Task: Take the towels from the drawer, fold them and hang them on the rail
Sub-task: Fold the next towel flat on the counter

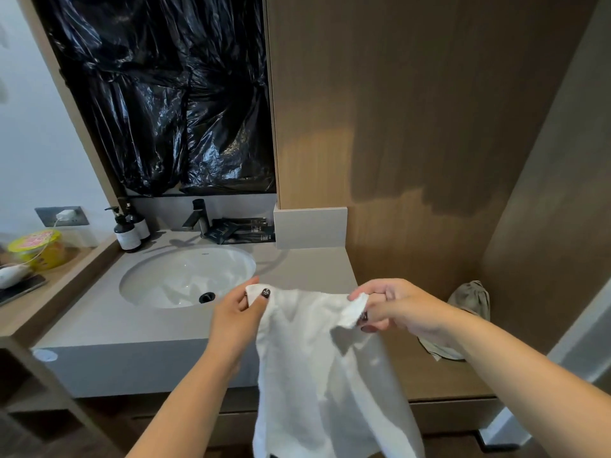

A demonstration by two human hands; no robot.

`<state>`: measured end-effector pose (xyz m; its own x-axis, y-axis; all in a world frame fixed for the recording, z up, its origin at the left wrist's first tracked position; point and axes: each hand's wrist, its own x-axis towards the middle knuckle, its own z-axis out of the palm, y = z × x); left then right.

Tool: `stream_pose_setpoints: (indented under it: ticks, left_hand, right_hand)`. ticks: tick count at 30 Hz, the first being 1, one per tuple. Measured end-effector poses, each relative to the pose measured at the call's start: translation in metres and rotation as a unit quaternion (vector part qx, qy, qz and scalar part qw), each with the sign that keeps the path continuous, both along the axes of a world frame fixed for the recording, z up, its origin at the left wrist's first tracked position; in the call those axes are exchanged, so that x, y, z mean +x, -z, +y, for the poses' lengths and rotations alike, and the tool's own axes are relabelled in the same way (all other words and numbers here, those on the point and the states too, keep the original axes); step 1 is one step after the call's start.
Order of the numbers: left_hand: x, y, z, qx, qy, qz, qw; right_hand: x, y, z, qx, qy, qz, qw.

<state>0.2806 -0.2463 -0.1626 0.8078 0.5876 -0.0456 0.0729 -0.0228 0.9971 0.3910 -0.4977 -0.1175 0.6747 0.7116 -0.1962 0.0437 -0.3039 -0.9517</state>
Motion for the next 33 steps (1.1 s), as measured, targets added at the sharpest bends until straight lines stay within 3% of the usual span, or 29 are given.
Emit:
stream_pose_setpoints:
  ticks: [2, 4, 8, 10, 15, 21, 33]
  left_hand:
    - [-0.001, -0.007, -0.009, 0.051, 0.031, -0.004, 0.998]
    - [-0.002, -0.013, -0.018, 0.08, 0.051, -0.014, 0.995]
    - [-0.004, -0.026, -0.034, 0.047, 0.119, -0.047, 0.991]
    - [-0.006, -0.03, -0.038, 0.024, 0.144, -0.07, 0.987]
    - [-0.01, -0.035, -0.042, -0.023, 0.176, -0.105, 0.978]
    - [-0.014, -0.038, -0.041, -0.06, 0.171, -0.127, 0.975]
    - [-0.022, -0.037, -0.041, -0.078, 0.213, -0.131, 0.965]
  right_hand:
    - [-0.009, -0.005, 0.006, -0.054, -0.038, -0.115, 0.991]
    - [-0.015, -0.006, 0.013, -0.106, -0.026, -0.257, 0.96]
    - [-0.025, -0.009, 0.025, -0.054, 0.007, -0.402, 0.914]
    - [-0.026, -0.011, 0.029, -0.007, 0.014, -0.387, 0.922]
    - [-0.027, -0.015, 0.036, 0.05, -0.021, -0.237, 0.97]
    - [-0.032, -0.01, 0.05, 0.107, 0.037, -0.222, 0.968]
    - [-0.042, -0.006, 0.063, 0.157, 0.045, -0.233, 0.959]
